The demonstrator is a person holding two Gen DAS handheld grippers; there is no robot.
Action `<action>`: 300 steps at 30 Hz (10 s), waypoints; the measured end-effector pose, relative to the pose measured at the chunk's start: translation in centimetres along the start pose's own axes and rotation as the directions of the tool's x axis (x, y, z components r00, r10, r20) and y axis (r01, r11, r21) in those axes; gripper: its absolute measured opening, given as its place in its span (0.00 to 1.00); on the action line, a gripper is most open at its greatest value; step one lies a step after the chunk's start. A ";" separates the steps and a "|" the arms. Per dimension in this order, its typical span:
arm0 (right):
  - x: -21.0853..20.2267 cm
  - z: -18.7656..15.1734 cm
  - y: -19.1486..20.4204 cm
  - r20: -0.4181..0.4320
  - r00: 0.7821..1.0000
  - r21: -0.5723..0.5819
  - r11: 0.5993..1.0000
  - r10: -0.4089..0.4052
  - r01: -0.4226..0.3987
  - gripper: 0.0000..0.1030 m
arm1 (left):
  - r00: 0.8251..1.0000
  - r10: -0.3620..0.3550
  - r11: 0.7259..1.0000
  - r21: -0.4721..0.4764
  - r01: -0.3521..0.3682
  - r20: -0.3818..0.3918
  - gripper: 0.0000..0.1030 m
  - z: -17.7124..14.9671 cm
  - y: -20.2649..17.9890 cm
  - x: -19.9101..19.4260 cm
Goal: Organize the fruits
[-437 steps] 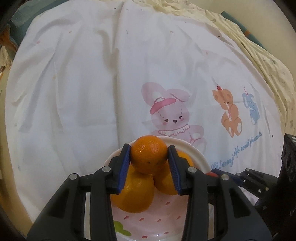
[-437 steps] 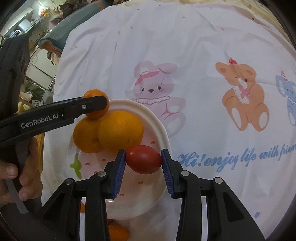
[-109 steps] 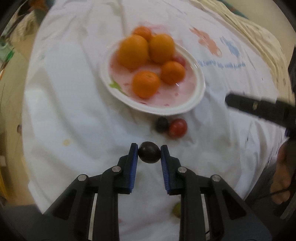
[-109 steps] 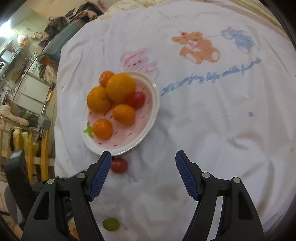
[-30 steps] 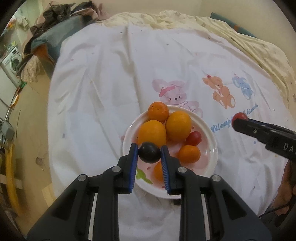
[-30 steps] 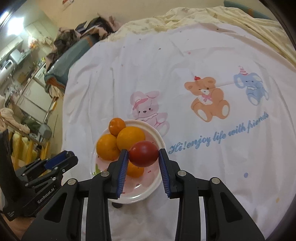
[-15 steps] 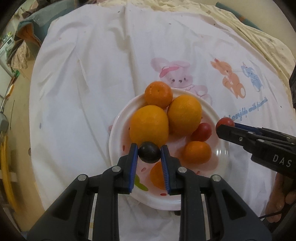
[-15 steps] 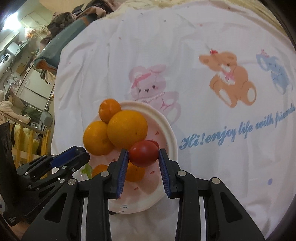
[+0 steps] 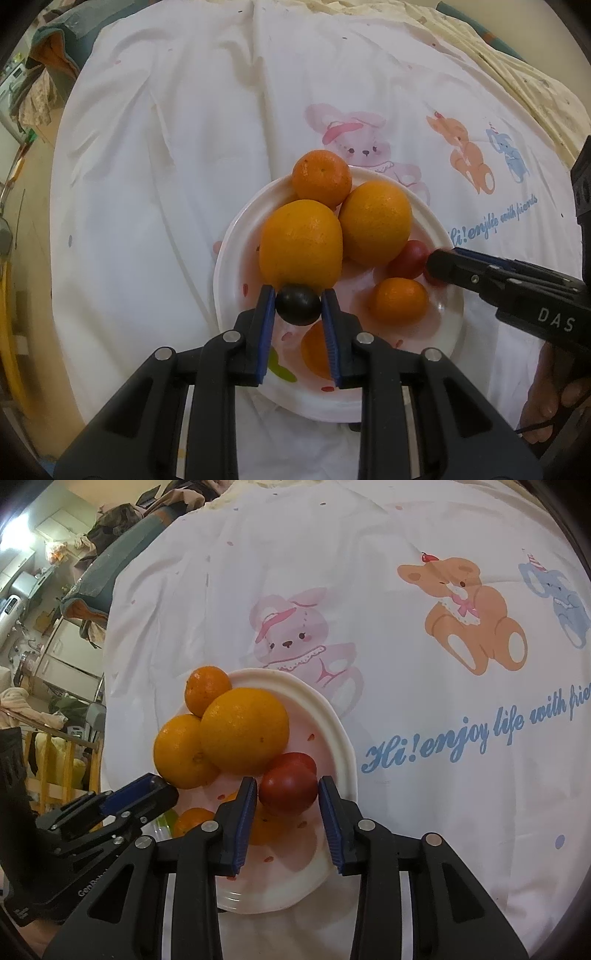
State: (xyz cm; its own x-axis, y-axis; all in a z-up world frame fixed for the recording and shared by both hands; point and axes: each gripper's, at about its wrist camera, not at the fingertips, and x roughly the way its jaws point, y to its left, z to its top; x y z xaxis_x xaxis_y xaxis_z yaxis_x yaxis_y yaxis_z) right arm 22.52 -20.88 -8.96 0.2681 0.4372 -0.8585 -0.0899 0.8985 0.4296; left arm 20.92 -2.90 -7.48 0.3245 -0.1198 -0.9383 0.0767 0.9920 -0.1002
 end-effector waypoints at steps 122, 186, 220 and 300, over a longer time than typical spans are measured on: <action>-2.5 -17.0 7.1 -0.314 0.948 -0.129 0.988 0.043 -0.087 0.69 | 0.999 -0.038 0.988 -0.147 0.038 0.005 0.15 -11.9 5.2 -8.4; -2.5 -4.6 1.9 -0.048 0.987 0.033 0.988 0.151 -0.150 0.31 | 0.998 -0.063 0.991 -0.119 0.061 -0.011 0.15 -2.5 2.2 -1.4; -0.3 -5.4 1.1 -0.102 0.987 0.015 0.992 0.125 -0.124 0.56 | 1.000 -0.029 0.985 -0.171 0.028 -0.004 0.52 -2.7 2.4 -0.9; -13.1 -15.7 6.5 0.467 0.862 -0.105 0.956 -0.196 0.274 1.00 | 0.906 0.115 0.992 -0.096 -0.083 0.407 0.99 -14.2 1.0 -14.4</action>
State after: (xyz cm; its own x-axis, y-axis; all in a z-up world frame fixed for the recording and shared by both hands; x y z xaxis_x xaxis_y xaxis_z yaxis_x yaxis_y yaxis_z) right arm 3.41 -20.21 0.67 0.6969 0.1836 -0.6933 -0.1133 0.9827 0.1464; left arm 2.98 0.41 1.25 0.6863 -0.0103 -0.7273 -0.0415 0.9977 -0.0533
